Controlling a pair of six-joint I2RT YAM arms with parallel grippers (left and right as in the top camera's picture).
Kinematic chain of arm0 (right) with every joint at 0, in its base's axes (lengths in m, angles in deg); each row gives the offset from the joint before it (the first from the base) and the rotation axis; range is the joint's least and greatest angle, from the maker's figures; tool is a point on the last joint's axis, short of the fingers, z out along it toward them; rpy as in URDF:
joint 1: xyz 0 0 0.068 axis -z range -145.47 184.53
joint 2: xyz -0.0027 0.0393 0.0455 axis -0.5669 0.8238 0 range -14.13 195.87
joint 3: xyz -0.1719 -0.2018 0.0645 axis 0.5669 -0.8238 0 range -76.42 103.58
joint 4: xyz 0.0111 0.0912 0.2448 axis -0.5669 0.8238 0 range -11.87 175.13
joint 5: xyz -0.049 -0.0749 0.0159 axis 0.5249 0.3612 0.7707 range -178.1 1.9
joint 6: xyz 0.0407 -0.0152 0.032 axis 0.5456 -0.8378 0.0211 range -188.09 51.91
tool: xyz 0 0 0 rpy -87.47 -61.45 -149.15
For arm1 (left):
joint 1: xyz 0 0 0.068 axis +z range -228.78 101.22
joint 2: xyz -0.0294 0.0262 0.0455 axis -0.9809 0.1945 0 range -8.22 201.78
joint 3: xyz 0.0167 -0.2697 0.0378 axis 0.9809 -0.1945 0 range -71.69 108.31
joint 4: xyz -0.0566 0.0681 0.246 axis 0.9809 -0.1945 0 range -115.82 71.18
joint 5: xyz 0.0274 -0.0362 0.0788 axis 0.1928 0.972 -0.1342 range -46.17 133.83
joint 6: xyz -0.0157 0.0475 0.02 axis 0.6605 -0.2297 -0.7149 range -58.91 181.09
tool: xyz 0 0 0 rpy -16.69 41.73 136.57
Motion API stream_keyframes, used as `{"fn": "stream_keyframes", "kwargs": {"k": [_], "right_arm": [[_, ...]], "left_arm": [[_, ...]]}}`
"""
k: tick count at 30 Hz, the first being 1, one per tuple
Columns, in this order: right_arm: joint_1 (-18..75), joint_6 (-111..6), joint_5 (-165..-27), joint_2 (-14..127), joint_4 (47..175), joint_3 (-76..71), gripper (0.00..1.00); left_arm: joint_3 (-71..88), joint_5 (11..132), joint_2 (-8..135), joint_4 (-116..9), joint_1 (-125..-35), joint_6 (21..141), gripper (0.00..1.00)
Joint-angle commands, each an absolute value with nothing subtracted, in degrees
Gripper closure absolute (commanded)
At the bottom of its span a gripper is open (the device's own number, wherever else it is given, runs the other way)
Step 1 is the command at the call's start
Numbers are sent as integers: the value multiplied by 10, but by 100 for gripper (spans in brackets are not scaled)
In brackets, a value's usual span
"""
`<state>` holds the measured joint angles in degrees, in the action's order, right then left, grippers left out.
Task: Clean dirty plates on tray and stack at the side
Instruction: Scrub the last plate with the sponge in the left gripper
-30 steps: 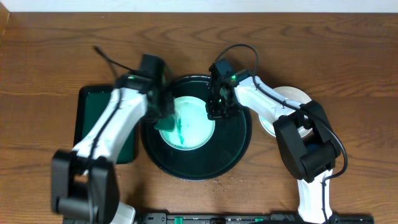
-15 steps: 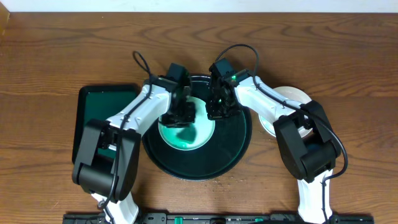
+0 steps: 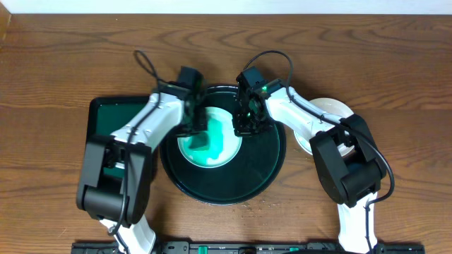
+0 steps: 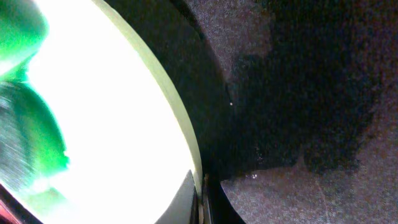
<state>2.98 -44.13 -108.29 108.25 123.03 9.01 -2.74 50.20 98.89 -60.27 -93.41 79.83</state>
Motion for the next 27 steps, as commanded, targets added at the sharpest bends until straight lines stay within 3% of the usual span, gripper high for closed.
{"fn": "stream_keyframes", "kwargs": {"k": [1, 5, 11, 13, 18, 24, 27], "right_arm": [[30, -435, -1063, 1081, 1236, 79, 99], [30, -434, -1063, 1081, 1236, 79, 99], [30, -434, -1063, 1081, 1236, 79, 99], [30, -434, -1063, 1081, 1236, 79, 99], [30, -434, -1063, 1081, 1236, 79, 99], [30, -434, -1063, 1081, 1236, 79, 99], [30, -434, -1063, 1081, 1236, 79, 99]], "left_arm": [[-33, 374, 1002, -624, -901, 840, 93], [-33, 457, 1002, -665, -906, 836, 93], [-33, 774, 1002, -667, -935, 669, 93], [-33, 803, 1002, -651, -939, 650, 93], [-33, 759, 1002, -576, -923, 658, 93], [-33, 453, 1002, -539, -900, 724, 93], [-33, 385, 1002, -565, -899, 726, 93]]}}
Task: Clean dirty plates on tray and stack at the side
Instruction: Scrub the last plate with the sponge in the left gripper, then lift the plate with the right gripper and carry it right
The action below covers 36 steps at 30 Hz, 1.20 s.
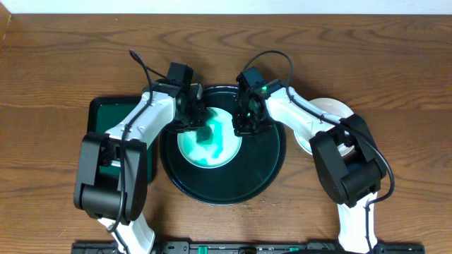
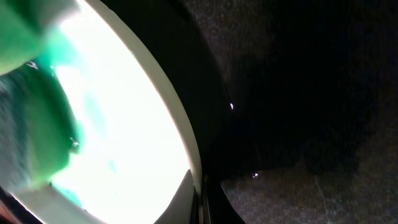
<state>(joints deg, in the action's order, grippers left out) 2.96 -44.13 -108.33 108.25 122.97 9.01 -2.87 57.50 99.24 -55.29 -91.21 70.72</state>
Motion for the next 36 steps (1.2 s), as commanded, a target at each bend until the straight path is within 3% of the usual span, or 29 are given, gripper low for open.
{"fn": "stream_keyframes", "kwargs": {"k": [1, 9, 17, 27, 36], "right_arm": [[30, -434, -1063, 1081, 1236, 79, 99], [30, -434, -1064, 1081, 1235, 79, 99], [31, -477, -1110, 1081, 1231, 79, 99], [36, -506, -1131, 1061, 1227, 80, 99], [15, -506, -905, 934, 1237, 80, 99]], "left_arm": [[-33, 384, 1002, -578, -899, 726, 93], [-6, 560, 995, -749, -900, 723, 92], [56, 663, 901, -756, -859, 680, 93], [79, 566, 778, -758, -706, 685, 93], [55, 547, 792, -766, -632, 687, 93]]}}
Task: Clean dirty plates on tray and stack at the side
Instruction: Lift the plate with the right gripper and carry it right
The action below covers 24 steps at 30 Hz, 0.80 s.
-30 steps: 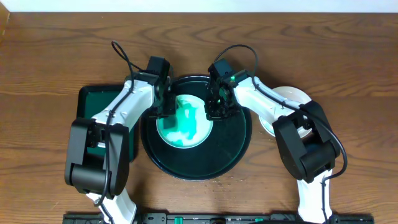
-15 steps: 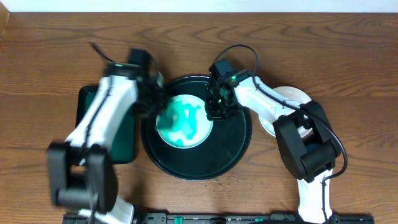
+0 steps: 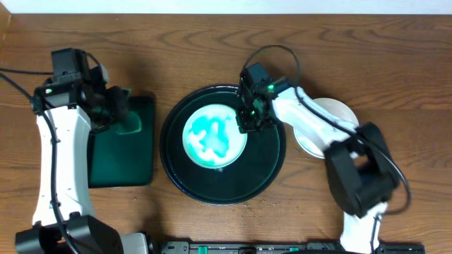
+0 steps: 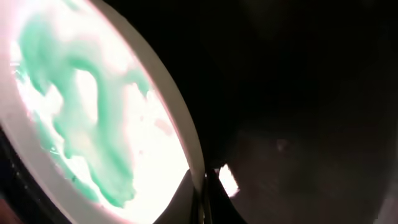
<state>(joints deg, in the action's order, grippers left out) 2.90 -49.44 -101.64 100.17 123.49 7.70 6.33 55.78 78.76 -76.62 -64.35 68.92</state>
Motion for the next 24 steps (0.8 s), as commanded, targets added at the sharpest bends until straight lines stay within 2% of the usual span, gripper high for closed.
{"fn": "stream_keyframes", "kwargs": {"k": [1, 8, 16, 24], "right_arm": [[9, -506, -863, 918, 1241, 80, 99], [-61, -537, -602, 832, 1266, 80, 99], [-191, -540, -296, 810, 1287, 80, 99], [-269, -540, -133, 809, 1285, 80, 99]], "left_arm": [[54, 547, 794, -766, -630, 687, 93], [54, 547, 806, -766, -628, 687, 93], [54, 547, 806, -767, -628, 687, 93], [54, 547, 806, -767, -628, 687, 93]]}}
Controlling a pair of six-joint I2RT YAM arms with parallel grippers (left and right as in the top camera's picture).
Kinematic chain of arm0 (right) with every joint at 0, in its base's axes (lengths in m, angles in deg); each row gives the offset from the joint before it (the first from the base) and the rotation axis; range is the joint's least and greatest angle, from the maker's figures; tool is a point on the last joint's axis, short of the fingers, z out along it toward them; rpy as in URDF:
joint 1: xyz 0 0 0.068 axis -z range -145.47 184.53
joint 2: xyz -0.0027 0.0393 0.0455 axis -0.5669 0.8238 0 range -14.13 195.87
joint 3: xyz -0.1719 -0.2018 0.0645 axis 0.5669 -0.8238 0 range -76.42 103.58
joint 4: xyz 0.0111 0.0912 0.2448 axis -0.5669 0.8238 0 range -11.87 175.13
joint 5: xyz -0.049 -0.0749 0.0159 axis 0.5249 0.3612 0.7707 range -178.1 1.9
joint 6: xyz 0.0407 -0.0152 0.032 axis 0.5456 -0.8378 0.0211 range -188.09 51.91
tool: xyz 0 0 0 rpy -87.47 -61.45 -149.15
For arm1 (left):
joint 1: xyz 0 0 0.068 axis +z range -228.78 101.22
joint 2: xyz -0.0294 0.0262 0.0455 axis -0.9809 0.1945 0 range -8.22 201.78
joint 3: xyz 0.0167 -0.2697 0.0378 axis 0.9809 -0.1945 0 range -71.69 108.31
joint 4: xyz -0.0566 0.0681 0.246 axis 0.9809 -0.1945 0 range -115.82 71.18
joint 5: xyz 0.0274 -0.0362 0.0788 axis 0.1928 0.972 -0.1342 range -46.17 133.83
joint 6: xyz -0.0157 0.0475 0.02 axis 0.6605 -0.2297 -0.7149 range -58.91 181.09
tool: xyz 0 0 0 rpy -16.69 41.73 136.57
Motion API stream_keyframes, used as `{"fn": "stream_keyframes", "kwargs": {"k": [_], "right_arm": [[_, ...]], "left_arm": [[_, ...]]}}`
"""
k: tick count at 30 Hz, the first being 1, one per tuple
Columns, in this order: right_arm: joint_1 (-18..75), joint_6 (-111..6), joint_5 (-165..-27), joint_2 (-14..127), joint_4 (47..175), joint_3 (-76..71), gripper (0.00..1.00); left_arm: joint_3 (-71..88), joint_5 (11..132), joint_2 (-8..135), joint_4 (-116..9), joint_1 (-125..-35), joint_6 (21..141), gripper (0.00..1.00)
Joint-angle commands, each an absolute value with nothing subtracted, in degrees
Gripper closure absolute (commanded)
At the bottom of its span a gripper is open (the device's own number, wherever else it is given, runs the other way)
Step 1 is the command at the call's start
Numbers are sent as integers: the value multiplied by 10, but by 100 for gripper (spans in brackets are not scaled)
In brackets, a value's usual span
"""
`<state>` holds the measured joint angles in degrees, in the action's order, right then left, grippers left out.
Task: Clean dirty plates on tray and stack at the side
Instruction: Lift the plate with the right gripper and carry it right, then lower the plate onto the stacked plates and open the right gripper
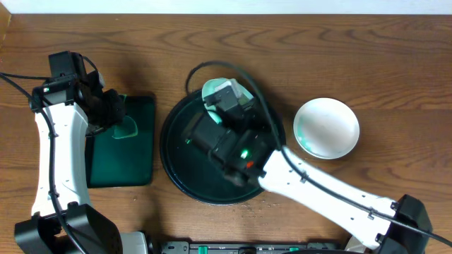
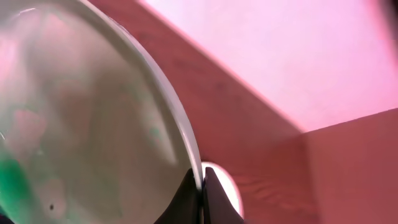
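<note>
My right gripper is shut on the rim of a white plate, holding it tilted up off the table; faint green smears remain on its face. From overhead the plate peeks out behind the raised right arm, above the far edge of the round black tray. At the left, my left gripper holds a green sponge over the dark green mat.
A clean white plate lies on the wood table right of the tray, and shows as a white plate patch past the fingers. The raised right arm hides most of the tray's middle. Crumbs lie near the tray's front edge.
The right gripper has lifted the plate from the black tray and tilted it up, high above the tray's far edge. The left gripper with the sponge stays over the green mat, shifted slightly.
The right gripper held the plate's rim flat in the tray while the left gripper rubbed the green sponge across it. Then the left arm was back over the green mat with the sponge, the plate smeared green. Now the plate hangs lifted in the right gripper.
</note>
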<state>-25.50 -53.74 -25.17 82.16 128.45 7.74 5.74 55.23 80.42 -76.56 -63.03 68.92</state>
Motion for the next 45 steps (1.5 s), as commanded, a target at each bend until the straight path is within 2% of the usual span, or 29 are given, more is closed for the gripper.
{"fn": "stream_keyframes", "kwargs": {"k": [1, 7, 13, 21, 26, 31, 35, 40, 45], "right_arm": [[-274, -540, -125, 809, 1285, 80, 99], [-276, -535, -146, 809, 1287, 80, 99], [-226, -476, -394, 801, 1306, 80, 99], [-50, -469, -795, 771, 1307, 80, 99], [96, -469, -944, 741, 1363, 80, 99], [242, -472, -941, 731, 1460, 78, 99], [326, -480, -889, 731, 1474, 42, 99], [394, -480, -869, 731, 1395, -59, 99], [419, -480, -868, 731, 1295, -163, 99]], "left_arm": [[54, 547, 806, -767, -628, 687, 93], [54, 547, 806, -767, -628, 687, 93], [54, 547, 806, -770, -628, 687, 92], [54, 547, 806, -771, -628, 687, 93], [54, 547, 806, -773, -628, 687, 93], [54, 547, 806, -775, -628, 687, 93], [54, 547, 806, -775, -628, 687, 93], [54, 547, 807, -775, -628, 686, 93], [54, 543, 807, -775, -628, 686, 92]]}}
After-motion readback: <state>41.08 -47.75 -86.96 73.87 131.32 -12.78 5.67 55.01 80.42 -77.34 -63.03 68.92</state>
